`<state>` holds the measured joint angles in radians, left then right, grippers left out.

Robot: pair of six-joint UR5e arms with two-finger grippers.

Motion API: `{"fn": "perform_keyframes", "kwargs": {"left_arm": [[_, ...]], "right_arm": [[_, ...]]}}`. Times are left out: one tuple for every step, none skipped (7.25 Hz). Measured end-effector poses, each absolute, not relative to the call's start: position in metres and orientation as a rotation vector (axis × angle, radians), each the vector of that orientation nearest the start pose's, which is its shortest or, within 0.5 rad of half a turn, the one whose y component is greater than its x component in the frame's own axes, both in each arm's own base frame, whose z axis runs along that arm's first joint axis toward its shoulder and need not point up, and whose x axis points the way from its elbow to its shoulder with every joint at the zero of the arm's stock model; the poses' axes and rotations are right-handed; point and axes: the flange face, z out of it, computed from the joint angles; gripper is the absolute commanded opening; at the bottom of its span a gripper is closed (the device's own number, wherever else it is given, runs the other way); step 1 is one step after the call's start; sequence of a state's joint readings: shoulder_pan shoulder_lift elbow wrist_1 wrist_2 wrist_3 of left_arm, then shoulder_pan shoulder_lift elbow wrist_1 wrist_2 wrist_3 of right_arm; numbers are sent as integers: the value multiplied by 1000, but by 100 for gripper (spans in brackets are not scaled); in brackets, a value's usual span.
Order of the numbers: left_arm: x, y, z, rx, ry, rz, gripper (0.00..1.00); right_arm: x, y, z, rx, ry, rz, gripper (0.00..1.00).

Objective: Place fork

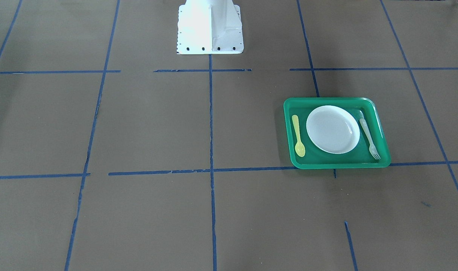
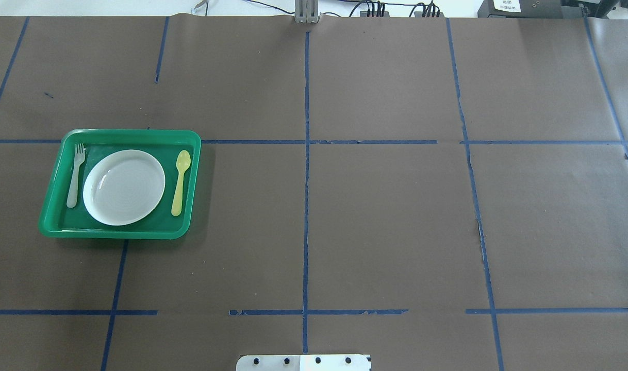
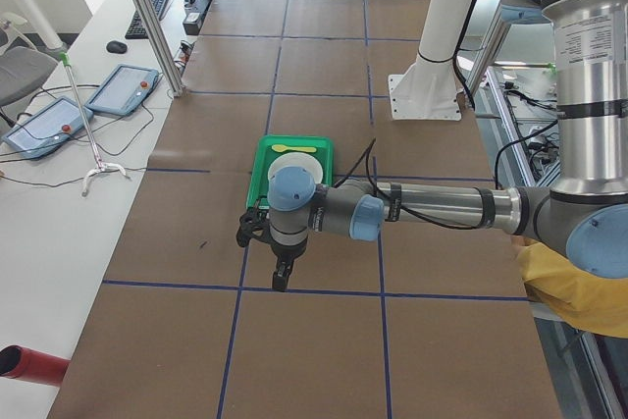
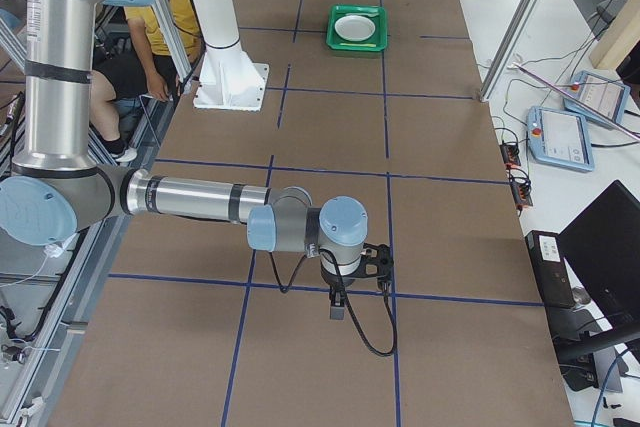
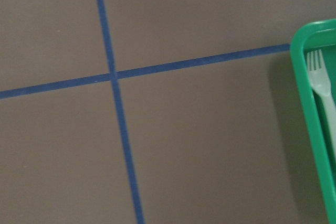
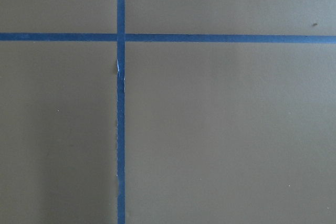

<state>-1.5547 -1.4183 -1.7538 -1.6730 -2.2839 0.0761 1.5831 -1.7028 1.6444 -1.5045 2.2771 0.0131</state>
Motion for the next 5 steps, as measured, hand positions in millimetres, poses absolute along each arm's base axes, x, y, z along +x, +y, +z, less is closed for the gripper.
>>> {"fn": "perform_keyframes", "kwargs": {"left_arm": [[-75,-432,636,137,710,127,100],[-81,-429,639,133,713,123,100],[-82,-429,639,136,716,124,100],[-83,-430,637,145,717,129,100],[-83,-432,635,157,717,135,100]], "right_arm": [[74,-435,682,8,-706,21,100],[74,-435,682,7,-706,22,100],[74,-435,682,7,-706,22,100],[74,-435,682,7,-707,22,100],[74,-435,682,7,-707,22,100]]}}
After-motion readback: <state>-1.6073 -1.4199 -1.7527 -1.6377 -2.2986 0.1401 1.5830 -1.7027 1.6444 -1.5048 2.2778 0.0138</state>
